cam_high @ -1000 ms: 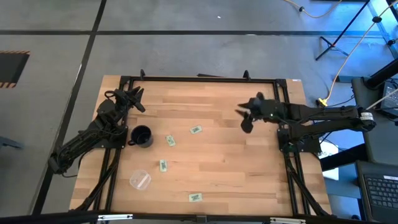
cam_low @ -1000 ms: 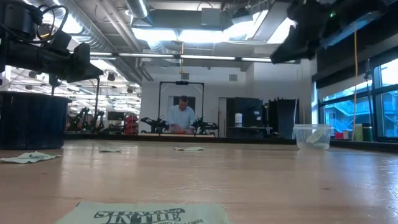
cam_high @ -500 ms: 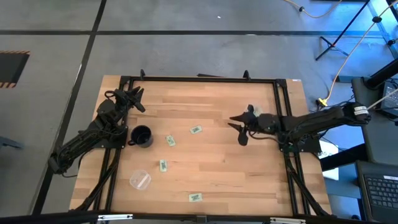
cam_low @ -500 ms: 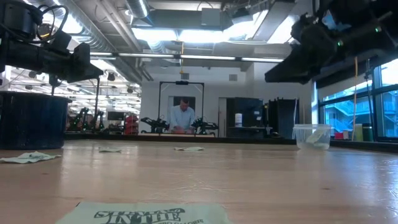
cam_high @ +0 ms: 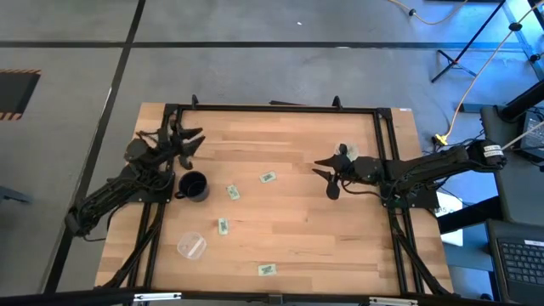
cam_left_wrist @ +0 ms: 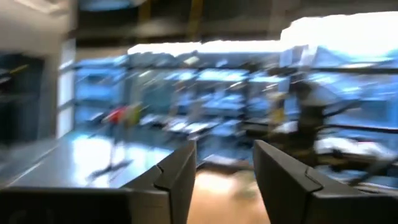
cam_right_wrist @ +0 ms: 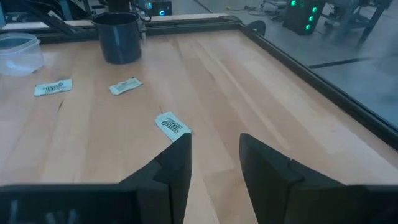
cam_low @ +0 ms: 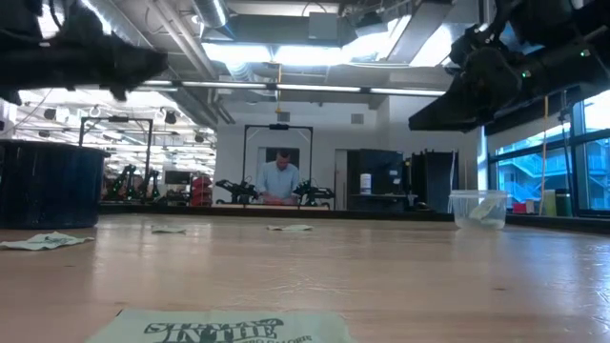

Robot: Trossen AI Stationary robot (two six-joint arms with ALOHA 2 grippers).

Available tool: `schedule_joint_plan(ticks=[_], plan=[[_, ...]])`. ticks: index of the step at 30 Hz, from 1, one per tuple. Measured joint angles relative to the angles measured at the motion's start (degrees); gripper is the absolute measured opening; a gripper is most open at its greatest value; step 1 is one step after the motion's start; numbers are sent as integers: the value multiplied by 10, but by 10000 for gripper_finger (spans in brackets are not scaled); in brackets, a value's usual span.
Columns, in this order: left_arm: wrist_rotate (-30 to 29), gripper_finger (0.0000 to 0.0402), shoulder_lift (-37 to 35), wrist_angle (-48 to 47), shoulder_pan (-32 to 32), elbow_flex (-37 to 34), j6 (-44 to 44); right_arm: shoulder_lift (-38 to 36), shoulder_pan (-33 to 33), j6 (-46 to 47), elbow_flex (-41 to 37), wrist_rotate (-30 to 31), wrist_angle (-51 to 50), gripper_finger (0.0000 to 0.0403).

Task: Pick and place items into bin
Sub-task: Put the light green stevia packet into the bottom transparent bin

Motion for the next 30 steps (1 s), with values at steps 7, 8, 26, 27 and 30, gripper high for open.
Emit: schedule_joint_plan(ticks=[7, 8, 26, 27, 30], plan=[[32, 177, 52, 67, -107, 31, 38, 0, -24, -6, 0, 0, 9, 138], [32, 177, 67, 64, -126, 41, 53, 0, -28, -6, 0, 0, 10, 138], [-191, 171, 498, -333, -412, 352, 220, 0, -54, -10, 0, 0, 9, 138], [-191, 171, 517, -342, -428, 363, 220, 0, -54, -10, 0, 0, 7, 138], [-193, 170, 564, -374, -468, 388, 206, 0, -54, -5, 0, 0, -2, 138]])
